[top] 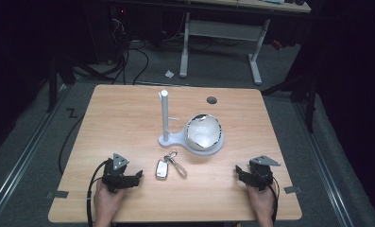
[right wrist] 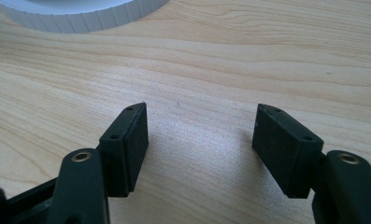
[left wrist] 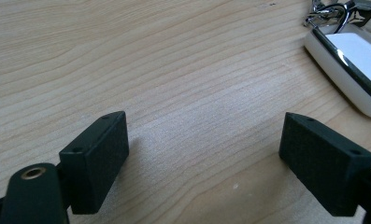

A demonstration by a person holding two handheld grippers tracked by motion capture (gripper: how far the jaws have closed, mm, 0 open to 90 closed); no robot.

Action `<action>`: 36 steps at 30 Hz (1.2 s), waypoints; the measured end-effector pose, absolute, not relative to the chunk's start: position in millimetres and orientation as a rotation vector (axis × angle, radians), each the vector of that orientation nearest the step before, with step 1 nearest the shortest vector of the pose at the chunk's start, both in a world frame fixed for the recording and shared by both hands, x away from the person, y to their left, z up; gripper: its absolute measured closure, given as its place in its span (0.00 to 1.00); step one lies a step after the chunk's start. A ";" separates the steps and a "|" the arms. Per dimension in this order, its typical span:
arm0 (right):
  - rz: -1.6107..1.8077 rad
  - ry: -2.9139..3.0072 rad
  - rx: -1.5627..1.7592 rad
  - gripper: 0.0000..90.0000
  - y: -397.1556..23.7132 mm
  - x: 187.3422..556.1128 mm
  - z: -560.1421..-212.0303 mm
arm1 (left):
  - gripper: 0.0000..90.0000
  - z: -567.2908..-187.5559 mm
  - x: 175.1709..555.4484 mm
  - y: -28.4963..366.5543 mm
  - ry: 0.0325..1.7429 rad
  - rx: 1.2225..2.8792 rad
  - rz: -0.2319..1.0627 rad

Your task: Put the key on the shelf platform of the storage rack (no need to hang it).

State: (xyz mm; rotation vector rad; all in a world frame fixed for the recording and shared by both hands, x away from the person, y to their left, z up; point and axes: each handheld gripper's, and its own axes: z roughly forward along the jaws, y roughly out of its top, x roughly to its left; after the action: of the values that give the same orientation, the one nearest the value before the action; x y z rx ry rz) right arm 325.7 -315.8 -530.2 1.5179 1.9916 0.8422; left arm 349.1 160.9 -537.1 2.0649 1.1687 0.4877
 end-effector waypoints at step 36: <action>0.843 1.996 1.516 0.39 -314.8 325.4 -530.2 | 0.29 -531.9 346.9 150.7 1.150 2.088 0.440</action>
State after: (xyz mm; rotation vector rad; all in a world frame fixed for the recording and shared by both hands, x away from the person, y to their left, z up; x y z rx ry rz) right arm 325.4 -314.8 -530.2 1.5157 1.9962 0.8434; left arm 346.9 150.7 -531.9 2.0882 1.1500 0.4404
